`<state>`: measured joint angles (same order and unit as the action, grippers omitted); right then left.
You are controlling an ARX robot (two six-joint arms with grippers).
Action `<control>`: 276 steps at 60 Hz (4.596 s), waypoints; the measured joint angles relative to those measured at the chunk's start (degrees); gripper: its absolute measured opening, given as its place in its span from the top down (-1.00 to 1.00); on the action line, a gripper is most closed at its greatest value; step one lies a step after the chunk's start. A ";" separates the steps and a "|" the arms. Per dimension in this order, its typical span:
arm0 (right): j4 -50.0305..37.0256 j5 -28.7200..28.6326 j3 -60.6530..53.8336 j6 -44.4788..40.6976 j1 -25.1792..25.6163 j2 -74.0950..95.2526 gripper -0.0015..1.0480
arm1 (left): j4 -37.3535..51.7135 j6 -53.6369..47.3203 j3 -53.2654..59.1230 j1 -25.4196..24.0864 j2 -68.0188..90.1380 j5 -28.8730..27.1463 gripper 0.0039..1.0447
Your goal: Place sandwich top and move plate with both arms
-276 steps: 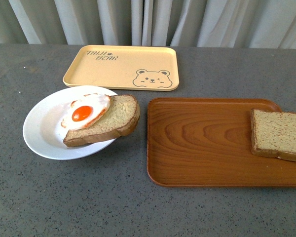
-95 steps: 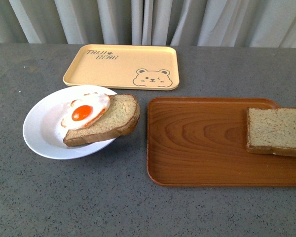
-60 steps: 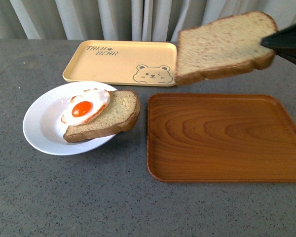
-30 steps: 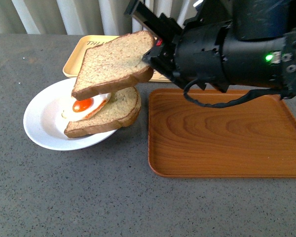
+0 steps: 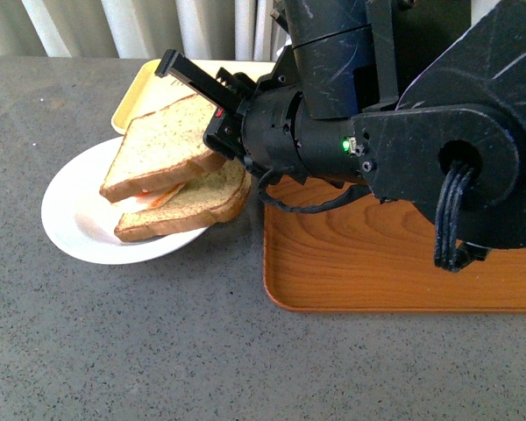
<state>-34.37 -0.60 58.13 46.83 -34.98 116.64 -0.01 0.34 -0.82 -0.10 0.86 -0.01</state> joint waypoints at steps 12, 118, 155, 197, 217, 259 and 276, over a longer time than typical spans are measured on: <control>-0.02 0.61 -0.50 0.02 -0.44 0.22 0.96 | 0.00 0.00 0.00 0.00 0.00 0.00 -0.83; -22.82 9.90 -51.15 -46.47 25.44 -52.57 0.97 | 0.00 0.00 0.00 0.00 0.00 0.00 -0.83; -0.20 0.74 -56.85 -46.49 34.75 -81.11 0.97 | 0.00 0.00 0.00 0.00 0.00 0.00 -0.83; 20.44 0.74 -56.89 -46.49 34.80 -102.77 0.97 | 0.00 0.00 0.00 0.00 0.00 0.00 -0.83; 30.95 0.48 -56.87 -46.51 34.80 -111.40 0.97 | 0.00 0.00 0.00 0.00 0.00 0.02 -0.83; 34.27 0.63 -56.87 -46.58 34.80 -116.28 0.14 | 0.00 0.00 0.00 0.00 0.00 0.00 -0.83; 34.27 0.63 -56.87 -46.56 34.80 -116.28 -0.85 | -10.58 13.57 -6.16 -0.02 11.17 6.29 -0.83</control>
<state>-0.10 0.03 1.26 0.27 -0.19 0.36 -10.59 13.91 -6.98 -0.12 12.03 6.28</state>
